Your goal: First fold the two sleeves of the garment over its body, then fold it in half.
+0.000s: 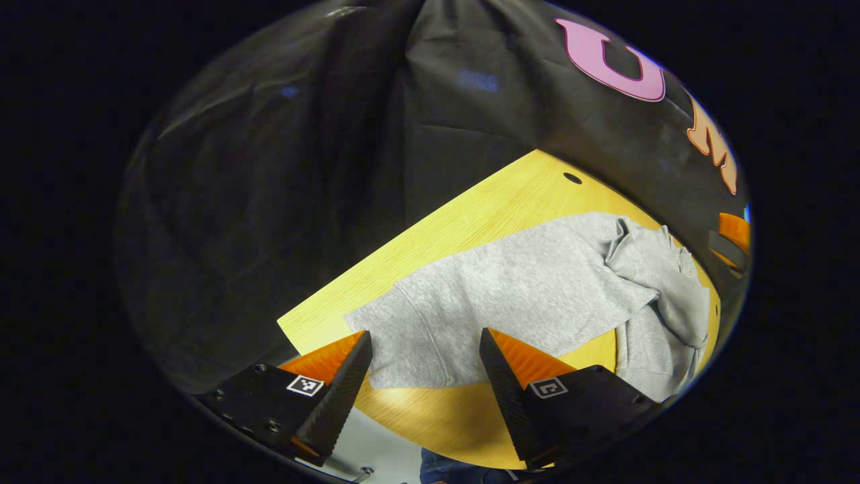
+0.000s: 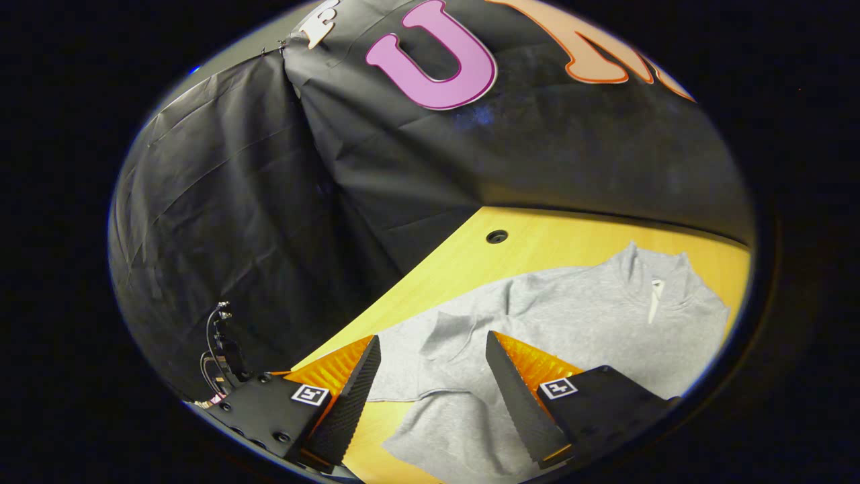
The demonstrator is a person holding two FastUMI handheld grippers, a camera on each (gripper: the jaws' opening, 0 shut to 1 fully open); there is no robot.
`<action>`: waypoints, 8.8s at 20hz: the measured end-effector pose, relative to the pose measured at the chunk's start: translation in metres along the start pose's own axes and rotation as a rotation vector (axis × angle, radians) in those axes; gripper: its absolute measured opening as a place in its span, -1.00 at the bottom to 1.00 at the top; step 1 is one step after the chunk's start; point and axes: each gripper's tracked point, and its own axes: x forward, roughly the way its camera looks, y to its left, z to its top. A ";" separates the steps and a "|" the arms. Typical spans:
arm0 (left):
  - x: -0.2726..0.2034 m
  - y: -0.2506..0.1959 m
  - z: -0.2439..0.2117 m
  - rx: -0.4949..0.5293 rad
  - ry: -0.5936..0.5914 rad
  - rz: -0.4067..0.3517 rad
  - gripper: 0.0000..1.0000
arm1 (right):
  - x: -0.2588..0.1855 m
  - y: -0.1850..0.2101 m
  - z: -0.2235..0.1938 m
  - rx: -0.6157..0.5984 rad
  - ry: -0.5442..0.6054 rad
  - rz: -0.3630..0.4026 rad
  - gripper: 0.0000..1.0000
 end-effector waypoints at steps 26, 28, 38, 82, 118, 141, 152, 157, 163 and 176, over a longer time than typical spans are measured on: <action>0.011 -0.048 0.011 0.209 -0.011 -0.051 -0.99 | -0.226 -0.131 0.027 -0.009 -0.175 -0.394 0.96; 0.003 -0.075 0.020 0.177 -0.028 -0.137 -0.99 | -0.237 -0.133 0.024 -0.005 -0.176 -0.409 0.87; -0.074 -0.220 0.093 0.207 -0.162 -0.465 -0.99 | -0.276 -0.144 0.015 0.066 -0.239 -0.461 0.95; -0.147 -0.523 0.037 0.681 -0.181 -1.031 0.87 | -0.326 -0.199 -0.088 0.128 -0.119 -0.600 0.89; -0.041 -0.257 -0.107 0.621 0.078 -0.546 0.15 | -0.260 -0.215 -0.252 0.109 0.205 -0.643 0.00; -0.066 -0.317 -0.007 0.278 0.107 -0.715 -1.00 | -0.258 -0.206 -0.151 0.216 0.063 -0.625 -0.91; -0.019 -0.370 0.049 0.316 0.043 -0.682 -1.00 | -0.205 -0.257 -0.080 0.166 0.037 -0.620 -0.91; 0.029 -0.392 0.046 0.367 0.080 -0.609 -1.00 | -0.171 -0.295 -0.096 0.215 0.117 -0.623 -0.91; 0.057 -0.395 0.031 0.409 0.111 -0.564 -1.00 | -0.157 -0.308 -0.109 0.239 0.159 -0.588 -0.87; 0.013 -0.441 0.149 0.580 -0.206 -0.619 0.85 | -0.158 -0.280 -0.003 0.274 -0.058 -0.454 0.80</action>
